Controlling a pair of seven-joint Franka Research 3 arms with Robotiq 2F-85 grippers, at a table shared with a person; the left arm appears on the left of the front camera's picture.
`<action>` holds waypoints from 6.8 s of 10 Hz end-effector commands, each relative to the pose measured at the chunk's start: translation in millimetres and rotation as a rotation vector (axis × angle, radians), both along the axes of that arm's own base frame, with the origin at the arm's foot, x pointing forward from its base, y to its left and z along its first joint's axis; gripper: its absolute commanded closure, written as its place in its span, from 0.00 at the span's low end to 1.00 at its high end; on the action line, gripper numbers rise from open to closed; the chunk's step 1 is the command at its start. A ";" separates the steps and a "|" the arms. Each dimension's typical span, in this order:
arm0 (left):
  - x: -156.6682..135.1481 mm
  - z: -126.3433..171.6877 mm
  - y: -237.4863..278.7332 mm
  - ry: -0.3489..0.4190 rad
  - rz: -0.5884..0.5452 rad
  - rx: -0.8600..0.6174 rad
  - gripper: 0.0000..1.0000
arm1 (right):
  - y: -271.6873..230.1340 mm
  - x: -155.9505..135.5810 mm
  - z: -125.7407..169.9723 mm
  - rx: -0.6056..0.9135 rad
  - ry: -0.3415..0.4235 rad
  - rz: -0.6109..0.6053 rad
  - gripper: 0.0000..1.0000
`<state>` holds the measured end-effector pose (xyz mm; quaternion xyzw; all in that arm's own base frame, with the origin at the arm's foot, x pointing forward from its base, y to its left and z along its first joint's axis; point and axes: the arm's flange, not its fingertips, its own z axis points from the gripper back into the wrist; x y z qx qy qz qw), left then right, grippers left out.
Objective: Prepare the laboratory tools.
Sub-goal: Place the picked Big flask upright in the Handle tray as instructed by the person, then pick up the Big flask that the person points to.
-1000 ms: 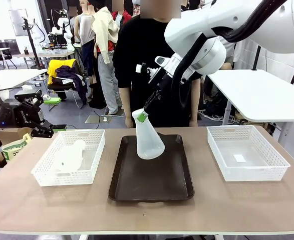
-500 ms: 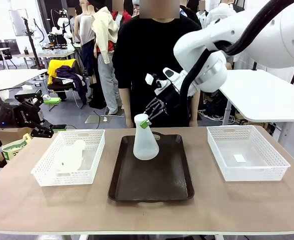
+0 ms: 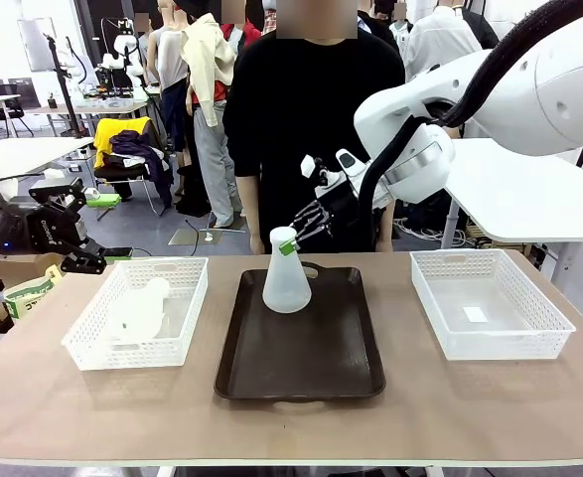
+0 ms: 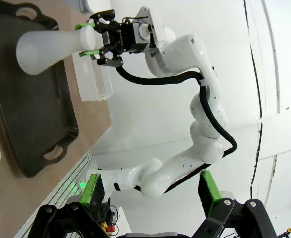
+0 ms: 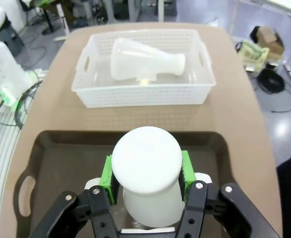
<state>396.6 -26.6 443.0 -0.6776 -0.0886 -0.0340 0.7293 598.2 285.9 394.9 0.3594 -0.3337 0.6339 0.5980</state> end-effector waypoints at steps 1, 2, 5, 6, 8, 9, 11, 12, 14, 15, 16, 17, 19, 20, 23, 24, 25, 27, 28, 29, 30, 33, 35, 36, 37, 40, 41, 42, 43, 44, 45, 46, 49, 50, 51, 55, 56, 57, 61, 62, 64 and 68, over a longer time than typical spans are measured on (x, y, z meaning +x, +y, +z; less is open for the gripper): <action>-0.7 0.3 1.0 -0.013 0.003 -0.003 0.00 | 1.9 8.3 -3.2 0.028 -0.017 -0.008 1.00; -0.7 0.3 1.0 -0.013 0.003 -0.003 0.00 | 4.3 9.7 -5.7 0.021 0.001 -0.004 1.00; -0.7 0.3 1.0 -0.013 0.003 -0.003 0.00 | 5.6 10.6 -9.2 -0.005 0.038 -0.003 1.00; -0.7 0.3 1.0 -0.013 0.003 -0.003 0.00 | 4.8 10.5 -10.0 -0.001 0.048 -0.004 1.00; -0.7 0.3 1.0 -0.013 0.003 -0.003 0.00 | 2.7 9.0 -10.9 0.012 0.062 -0.005 0.69; -0.7 0.3 1.0 -0.013 0.003 -0.003 0.00 | 1.1 8.7 -12.5 0.015 0.067 -0.008 0.51; -0.7 0.3 1.0 -0.013 0.003 -0.003 0.00 | 1.0 8.6 -15.7 0.008 0.081 -0.011 0.14; -0.7 0.3 1.0 -0.013 0.003 -0.003 0.00 | 1.7 8.6 -17.0 0.003 0.088 -0.011 0.00; -0.7 0.3 1.0 -0.013 0.003 -0.003 0.00 | 0.9 7.6 -18.5 -0.012 0.096 -0.016 0.00; -0.7 0.3 1.0 -0.013 0.003 -0.003 0.00 | -3.3 4.6 -18.5 -0.029 0.100 -0.030 0.00; -0.7 0.3 1.0 -0.013 0.003 -0.003 0.00 | -9.7 0.0 -17.5 -0.041 0.102 -0.045 0.00; -0.7 0.3 1.0 -0.013 0.003 -0.003 0.00 | -16.2 -3.9 -15.5 -0.060 0.101 -0.064 0.00; -0.7 0.3 1.0 -0.013 0.003 -0.003 0.00 | -25.1 -10.0 -11.9 -0.087 0.102 -0.090 0.00; -0.7 0.3 1.0 -0.013 0.003 -0.003 0.00 | -25.5 -11.1 -11.0 -0.098 0.104 -0.093 0.00; -0.7 0.3 1.0 -0.013 0.003 -0.003 0.00 | -25.4 -2.4 -11.6 -0.053 0.097 -0.075 0.00; -0.7 0.3 1.0 -0.013 0.003 -0.003 0.00 | -25.4 -2.4 -11.6 -0.053 0.097 -0.075 0.00; -0.7 0.3 1.0 -0.013 0.003 -0.003 0.00 | -25.4 -2.4 -11.6 -0.053 0.097 -0.075 0.00; -0.7 0.3 1.0 -0.013 0.003 -0.003 0.00 | -25.4 -2.4 -11.6 -0.053 0.097 -0.075 0.00; -0.7 0.3 1.0 -0.013 0.003 -0.003 0.00 | -25.4 -2.4 -11.6 -0.053 0.097 -0.075 0.00; -0.7 0.3 1.0 -0.013 0.003 -0.003 0.00 | -25.4 -2.4 -11.6 -0.053 0.097 -0.075 0.00; -0.7 0.3 1.0 -0.013 0.003 -0.003 0.00 | -25.4 -2.4 -11.6 -0.053 0.097 -0.075 0.00; -0.7 0.3 1.0 -0.013 0.003 -0.003 0.00 | -25.4 -2.4 -11.6 -0.053 0.097 -0.075 0.00; -0.7 0.3 1.0 -0.013 0.003 -0.003 0.00 | -25.4 -2.4 -11.6 -0.053 0.097 -0.075 0.00; -0.7 0.3 1.0 -0.013 0.003 -0.003 0.00 | -26.4 -4.9 -10.6 -0.064 0.105 -0.086 0.00; -0.7 0.3 1.0 -0.013 0.003 -0.003 0.00 | -40.4 -1.9 -4.7 -0.053 0.140 -0.059 0.00; -0.7 0.3 1.0 -0.013 0.003 -0.003 0.00 | -109.3 -2.5 39.1 -0.076 0.106 -0.106 0.00; -0.7 0.3 1.0 -0.013 0.003 -0.003 0.00 | -131.2 -5.8 53.1 -0.123 0.055 -0.131 0.00; -0.7 0.3 1.0 -0.013 0.003 -0.003 0.00 | -150.8 -8.0 61.6 -0.138 0.045 -0.172 0.00; -0.7 0.3 1.0 -0.013 0.003 -0.003 0.00 | -170.9 -11.6 67.6 -0.127 0.041 -0.233 0.00; -0.7 0.3 1.0 -0.013 0.003 -0.003 0.00 | -190.0 -18.2 74.0 -0.125 0.035 -0.288 0.00; -0.7 0.3 1.0 -0.013 0.003 -0.003 0.00 | -209.6 -28.6 83.1 -0.118 0.025 -0.348 0.00; -0.7 0.3 1.0 -0.013 0.003 -0.003 0.00 | -232.9 -39.2 91.4 -0.108 0.017 -0.414 0.00; -0.7 0.3 1.0 -0.013 0.003 -0.003 0.00 | -289.3 -68.3 92.9 -0.044 0.031 -0.574 0.00; -0.7 0.3 1.0 -0.013 0.003 -0.003 0.00 | -298.3 -70.9 90.0 -0.025 0.034 -0.585 0.00; -0.7 0.3 1.0 -0.013 0.003 -0.003 0.00 | -303.9 -71.0 86.5 -0.007 0.036 -0.578 0.00; -0.7 0.3 1.0 -0.013 0.003 -0.003 0.00 | -313.0 -68.9 87.5 -0.012 0.063 -0.579 0.00; -0.7 0.3 1.0 -0.013 0.003 -0.003 0.00 | -313.0 -68.9 87.5 -0.012 0.063 -0.579 0.00; -0.7 0.3 1.0 -0.013 0.003 -0.003 0.00 | -313.0 -68.9 87.5 -0.012 0.063 -0.579 0.00; -0.7 0.3 1.0 -0.013 0.003 -0.003 0.00 | -313.0 -68.9 87.5 -0.012 0.063 -0.579 0.00; -0.7 0.3 1.0 -0.013 0.003 -0.003 0.00 | -313.0 -68.9 87.5 -0.012 0.063 -0.579 0.00; -0.7 0.3 1.0 -0.013 0.003 -0.003 0.00 | -313.0 -68.9 87.5 -0.012 0.063 -0.579 0.00; -0.7 0.3 1.0 -0.013 0.003 -0.003 0.00 | -313.0 -68.9 87.5 -0.012 0.063 -0.579 0.00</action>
